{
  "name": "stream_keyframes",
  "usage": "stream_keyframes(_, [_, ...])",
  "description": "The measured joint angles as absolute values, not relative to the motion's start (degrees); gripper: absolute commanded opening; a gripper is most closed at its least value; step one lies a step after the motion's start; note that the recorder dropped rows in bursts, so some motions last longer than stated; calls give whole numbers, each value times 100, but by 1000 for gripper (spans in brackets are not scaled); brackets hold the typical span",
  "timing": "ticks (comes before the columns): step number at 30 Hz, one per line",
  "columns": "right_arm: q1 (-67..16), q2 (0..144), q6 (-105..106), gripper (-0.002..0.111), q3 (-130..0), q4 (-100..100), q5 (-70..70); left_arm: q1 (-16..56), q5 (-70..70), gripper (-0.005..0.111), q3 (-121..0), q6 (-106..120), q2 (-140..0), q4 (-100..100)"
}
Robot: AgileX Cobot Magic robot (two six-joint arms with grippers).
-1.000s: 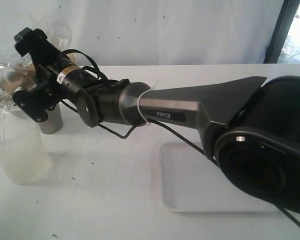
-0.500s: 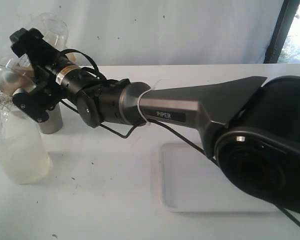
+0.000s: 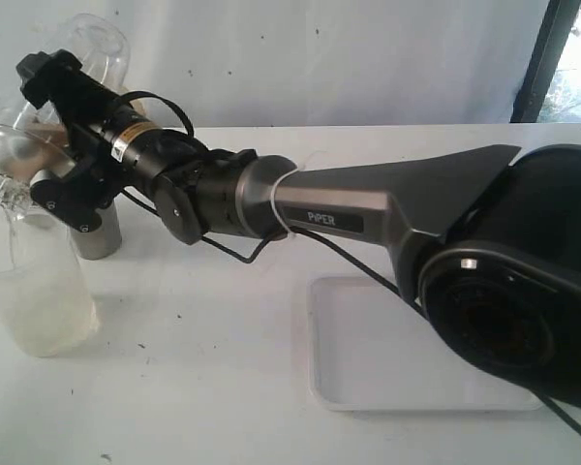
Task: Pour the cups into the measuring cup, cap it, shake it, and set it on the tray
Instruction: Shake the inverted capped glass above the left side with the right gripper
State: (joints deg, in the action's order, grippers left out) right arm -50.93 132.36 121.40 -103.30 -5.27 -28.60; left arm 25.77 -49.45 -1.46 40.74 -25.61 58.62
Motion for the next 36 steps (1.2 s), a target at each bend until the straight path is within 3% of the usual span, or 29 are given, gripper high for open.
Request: stream_keyframes(36, [-5093,13236,12140,0,-10401,193,-3102,2577,-4767,0,-146,4064,-2561,5862])
